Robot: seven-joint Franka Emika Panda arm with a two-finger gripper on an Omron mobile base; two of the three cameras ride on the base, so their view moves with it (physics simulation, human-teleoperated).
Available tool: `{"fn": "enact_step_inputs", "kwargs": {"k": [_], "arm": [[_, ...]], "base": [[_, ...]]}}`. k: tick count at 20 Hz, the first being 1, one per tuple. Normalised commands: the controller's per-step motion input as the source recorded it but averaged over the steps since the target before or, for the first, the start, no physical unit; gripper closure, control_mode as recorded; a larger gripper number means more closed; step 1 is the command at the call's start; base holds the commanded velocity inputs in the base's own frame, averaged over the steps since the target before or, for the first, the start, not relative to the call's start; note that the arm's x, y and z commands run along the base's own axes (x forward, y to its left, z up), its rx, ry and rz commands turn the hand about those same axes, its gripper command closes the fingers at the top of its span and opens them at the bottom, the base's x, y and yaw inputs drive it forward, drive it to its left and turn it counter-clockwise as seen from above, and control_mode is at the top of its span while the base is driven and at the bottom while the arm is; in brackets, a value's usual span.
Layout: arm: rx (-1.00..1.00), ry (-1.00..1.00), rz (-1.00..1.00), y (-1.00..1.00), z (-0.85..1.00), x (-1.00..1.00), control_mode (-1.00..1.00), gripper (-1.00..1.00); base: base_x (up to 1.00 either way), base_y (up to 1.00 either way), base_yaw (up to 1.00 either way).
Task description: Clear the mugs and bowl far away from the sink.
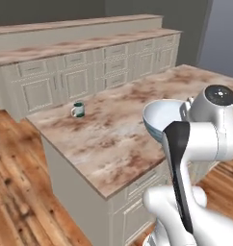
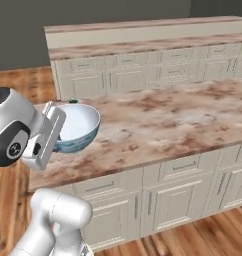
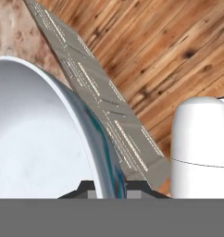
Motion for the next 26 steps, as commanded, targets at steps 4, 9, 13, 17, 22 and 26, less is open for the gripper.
{"fn": "enact_step_inputs", "kwargs": {"k": [4, 9, 13, 17, 22, 26], "arm": [[0.00, 0.00, 0.00, 0.00, 0.00, 0.00, 1.00, 1.00], [0.00, 0.00, 0.00, 0.00, 0.00, 0.00, 1.00, 1.00], [0.00, 0.00, 0.00, 0.00, 0.00, 0.00, 1.00, 1.00], [0.00, 0.00, 0.00, 0.00, 0.00, 0.00, 1.00, 1.00], [0.00, 0.00, 0.00, 0.00, 0.00, 0.00, 1.00, 1.00], [0.00, 0.00, 0.00, 0.00, 0.00, 0.00, 1.00, 1.00]], "base": [[0.75, -0.79, 0.01], [0.76, -0.59, 0.13], [0.85, -0.11, 0.26], [0.87, -0.03, 0.32], [0.65, -0.14, 0.31], [0.73, -0.18, 0.29]]}}
